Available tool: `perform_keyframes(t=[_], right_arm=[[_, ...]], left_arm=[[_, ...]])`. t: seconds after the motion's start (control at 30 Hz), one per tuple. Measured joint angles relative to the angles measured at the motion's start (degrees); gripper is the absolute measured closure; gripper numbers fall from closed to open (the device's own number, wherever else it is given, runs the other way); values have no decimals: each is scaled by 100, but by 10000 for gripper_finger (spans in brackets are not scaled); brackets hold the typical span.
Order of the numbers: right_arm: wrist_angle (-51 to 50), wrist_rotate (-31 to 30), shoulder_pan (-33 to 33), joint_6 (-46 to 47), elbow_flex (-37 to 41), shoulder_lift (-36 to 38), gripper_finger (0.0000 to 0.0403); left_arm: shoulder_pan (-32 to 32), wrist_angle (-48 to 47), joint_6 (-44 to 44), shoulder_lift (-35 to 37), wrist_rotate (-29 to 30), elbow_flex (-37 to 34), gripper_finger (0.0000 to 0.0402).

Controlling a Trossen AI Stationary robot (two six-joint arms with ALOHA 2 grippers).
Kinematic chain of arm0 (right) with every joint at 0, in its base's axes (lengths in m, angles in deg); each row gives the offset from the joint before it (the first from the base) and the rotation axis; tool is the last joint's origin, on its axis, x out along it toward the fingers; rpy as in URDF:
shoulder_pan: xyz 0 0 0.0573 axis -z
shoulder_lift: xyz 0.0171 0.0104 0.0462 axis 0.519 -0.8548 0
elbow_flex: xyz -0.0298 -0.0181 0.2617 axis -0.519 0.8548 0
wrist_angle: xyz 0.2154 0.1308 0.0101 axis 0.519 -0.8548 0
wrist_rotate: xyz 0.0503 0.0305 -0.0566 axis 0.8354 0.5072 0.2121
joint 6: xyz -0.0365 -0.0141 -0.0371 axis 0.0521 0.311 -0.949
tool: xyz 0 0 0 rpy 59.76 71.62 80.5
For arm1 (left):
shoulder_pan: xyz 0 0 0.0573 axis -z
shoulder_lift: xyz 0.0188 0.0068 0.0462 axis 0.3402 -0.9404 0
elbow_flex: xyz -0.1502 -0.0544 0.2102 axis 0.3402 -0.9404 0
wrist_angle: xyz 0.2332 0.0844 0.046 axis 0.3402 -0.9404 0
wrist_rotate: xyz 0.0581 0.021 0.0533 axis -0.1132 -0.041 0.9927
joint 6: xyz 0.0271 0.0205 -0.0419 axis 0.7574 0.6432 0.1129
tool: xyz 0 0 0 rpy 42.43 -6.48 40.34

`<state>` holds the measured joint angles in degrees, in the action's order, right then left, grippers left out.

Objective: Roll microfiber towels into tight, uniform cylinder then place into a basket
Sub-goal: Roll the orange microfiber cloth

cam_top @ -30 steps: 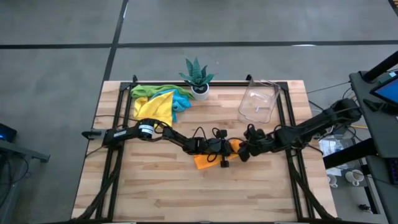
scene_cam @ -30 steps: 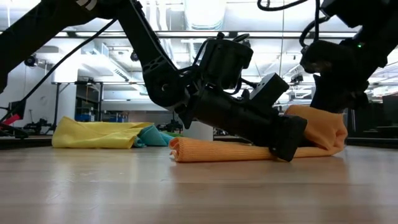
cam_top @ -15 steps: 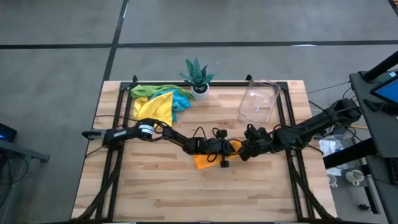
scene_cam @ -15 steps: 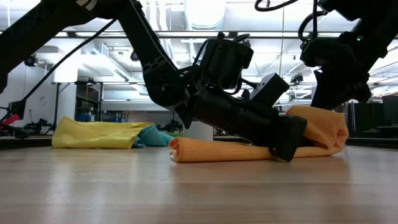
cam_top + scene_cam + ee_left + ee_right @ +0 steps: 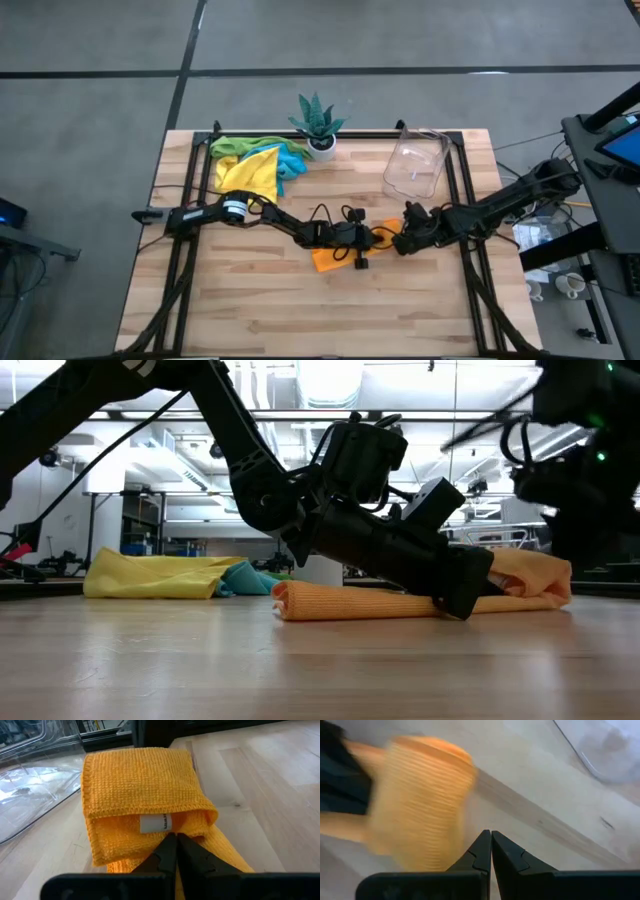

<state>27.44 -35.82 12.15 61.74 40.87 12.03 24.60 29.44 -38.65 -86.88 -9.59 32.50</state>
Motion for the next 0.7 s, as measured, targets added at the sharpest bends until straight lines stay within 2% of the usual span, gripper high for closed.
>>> perform_keyframes(t=[0.23,0.4,0.7], right_arm=[[332,297,0,321,346,0,394],[1173,376,0,-49,352,0,394],[1306,490,0,-303,20,55,394]], left_arm=[[0,2,-1,0,0,0,402],[0,2,0,0,0,0,402],[0,-2,0,0,0,0,402]])
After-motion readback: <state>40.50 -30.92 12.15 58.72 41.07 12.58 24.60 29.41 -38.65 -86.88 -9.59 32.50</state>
